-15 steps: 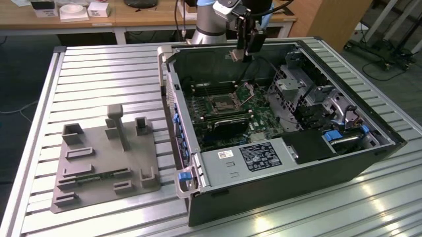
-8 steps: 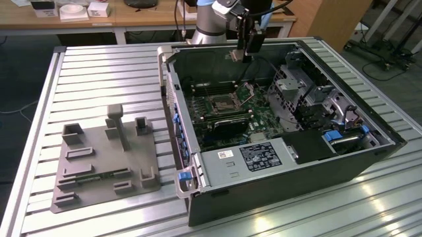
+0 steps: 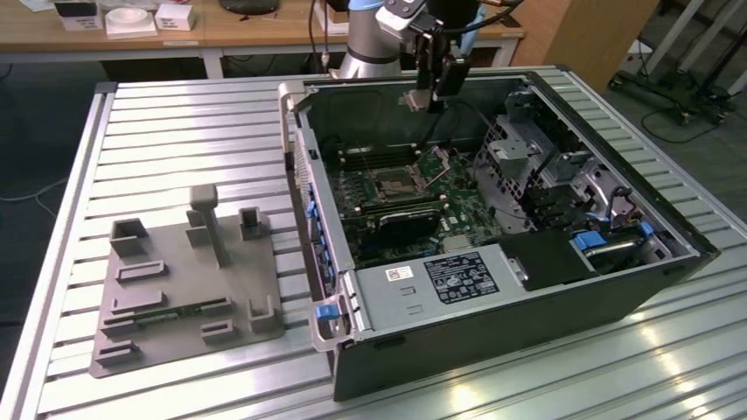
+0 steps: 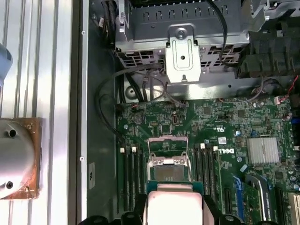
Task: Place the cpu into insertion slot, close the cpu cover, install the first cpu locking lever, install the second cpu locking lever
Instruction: 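Place the cpu into insertion slot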
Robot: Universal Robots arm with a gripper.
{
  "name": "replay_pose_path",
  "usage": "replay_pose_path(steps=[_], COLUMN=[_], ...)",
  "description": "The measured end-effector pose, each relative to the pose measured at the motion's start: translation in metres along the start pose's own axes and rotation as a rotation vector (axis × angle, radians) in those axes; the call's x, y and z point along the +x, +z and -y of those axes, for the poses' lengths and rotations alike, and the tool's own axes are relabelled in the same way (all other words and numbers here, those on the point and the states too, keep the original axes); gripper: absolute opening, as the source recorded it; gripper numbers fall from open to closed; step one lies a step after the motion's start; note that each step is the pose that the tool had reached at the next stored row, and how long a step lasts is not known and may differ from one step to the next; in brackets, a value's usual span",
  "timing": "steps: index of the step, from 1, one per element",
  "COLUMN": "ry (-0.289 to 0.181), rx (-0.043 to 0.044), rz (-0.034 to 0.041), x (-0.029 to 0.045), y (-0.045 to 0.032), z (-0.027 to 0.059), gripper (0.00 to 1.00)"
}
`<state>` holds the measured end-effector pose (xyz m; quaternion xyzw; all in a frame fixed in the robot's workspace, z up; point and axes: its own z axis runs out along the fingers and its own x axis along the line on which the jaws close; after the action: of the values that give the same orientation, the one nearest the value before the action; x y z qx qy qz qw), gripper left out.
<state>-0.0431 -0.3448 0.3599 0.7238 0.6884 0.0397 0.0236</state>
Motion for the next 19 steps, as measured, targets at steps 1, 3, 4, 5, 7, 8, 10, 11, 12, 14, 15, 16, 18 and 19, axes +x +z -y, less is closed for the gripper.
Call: replay_pose_path(steps=[1,3,4,5,7,8,10,11,12,14,15,16,18,19], ry=[0.0,-0.001,-0.001,-0.001,-0.001,-0.001,-0.001,-0.001,-0.001,-0.002,-0.007,-0.018,-0.048,-0.064], rx=[0.0,-0.0001,0.0,0.0,0.0,0.0,0.0,0.0,0.0,-0.0001,0.0,0.0003,0.0012,0.0016], rz=[-0.0002,-0.0004,-0.0004,-0.0004,-0.0004,-0.0004,-0.0004,-0.0005,-0.0004,-0.0007,-0.0013,-0.0022,-0.0049,-0.0067], x=[0.0,0.0,0.0,0.0,0.0,0.0,0.0,0.0,0.0,0.0,0.0,-0.0001,-0.0001,-0.0001], y=[0.0001,0.0002,0.0001,0.0001,0.0002,0.0001,0.0001,0.0002,0.0002,0.0008,0.0013,0.0019,0.0031,0.004], z=[0.0,0.0001,0.0001,0.0001,0.0001,0.0001,0.0001,0.0001,0.0001,0.0001,0.0002,0.0003,0.0004,0.0005], gripper=[0.54,0.54,0.54,0.54,0.54,0.54,0.54,0.54,0.54,0.54,0.54,0.54,0.54,0.54])
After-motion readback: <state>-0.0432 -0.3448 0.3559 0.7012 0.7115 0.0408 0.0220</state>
